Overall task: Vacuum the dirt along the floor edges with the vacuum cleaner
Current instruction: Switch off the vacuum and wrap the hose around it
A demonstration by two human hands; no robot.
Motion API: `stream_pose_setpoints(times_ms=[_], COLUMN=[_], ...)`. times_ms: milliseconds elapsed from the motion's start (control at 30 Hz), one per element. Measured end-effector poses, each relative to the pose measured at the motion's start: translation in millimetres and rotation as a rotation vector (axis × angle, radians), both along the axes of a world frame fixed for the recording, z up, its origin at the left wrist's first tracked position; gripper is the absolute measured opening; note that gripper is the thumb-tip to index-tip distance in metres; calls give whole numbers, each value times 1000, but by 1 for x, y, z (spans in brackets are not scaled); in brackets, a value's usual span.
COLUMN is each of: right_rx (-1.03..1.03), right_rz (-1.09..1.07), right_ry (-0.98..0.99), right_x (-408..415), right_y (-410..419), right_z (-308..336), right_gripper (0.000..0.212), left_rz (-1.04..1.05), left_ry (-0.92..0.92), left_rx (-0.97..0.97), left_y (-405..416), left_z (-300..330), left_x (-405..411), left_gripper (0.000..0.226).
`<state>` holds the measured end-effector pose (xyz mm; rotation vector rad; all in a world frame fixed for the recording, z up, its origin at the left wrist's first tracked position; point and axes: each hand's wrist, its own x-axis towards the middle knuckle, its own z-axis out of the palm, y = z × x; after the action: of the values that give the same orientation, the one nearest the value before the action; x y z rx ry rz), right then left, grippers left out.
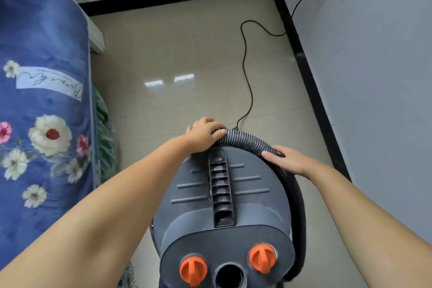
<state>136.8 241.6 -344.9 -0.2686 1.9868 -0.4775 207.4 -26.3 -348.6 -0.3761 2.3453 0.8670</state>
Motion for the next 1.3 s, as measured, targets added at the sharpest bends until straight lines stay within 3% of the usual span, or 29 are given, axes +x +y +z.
stream_pose_setpoints(times_ms=[67,233,533,800,1033,1200,1300], right_rx=[-2,-199,-265,-282,-157,-149,-159], right_rz=[41,224,248,189,142,10,-34], right_ry=[-9,73,60,107,92,107,112], right_x=[-9,-5,-1,1,-5,13,25], right_y=[-24,-97,-87,-83,-58,22,42], right_z=[-2,-12,-40,-67,-51,-47,-42], right_gripper=[69,54,44,44,46,26,21], left_rz=[-73,-136,-72,-75,26,0,-62], left_ry=[-70,-196,-160,-263,-176,-172,-276], left_rx=[-1,-31,-193,-260,-165,-75,13], left_y=[1,7,32,39,29,21,20], left_z=[-3,-11,-16,-19,-11,3,24], left_x=[-6,-5,3,-12,-8,0,-3], left_gripper=[40,45,46,45,62,52,58])
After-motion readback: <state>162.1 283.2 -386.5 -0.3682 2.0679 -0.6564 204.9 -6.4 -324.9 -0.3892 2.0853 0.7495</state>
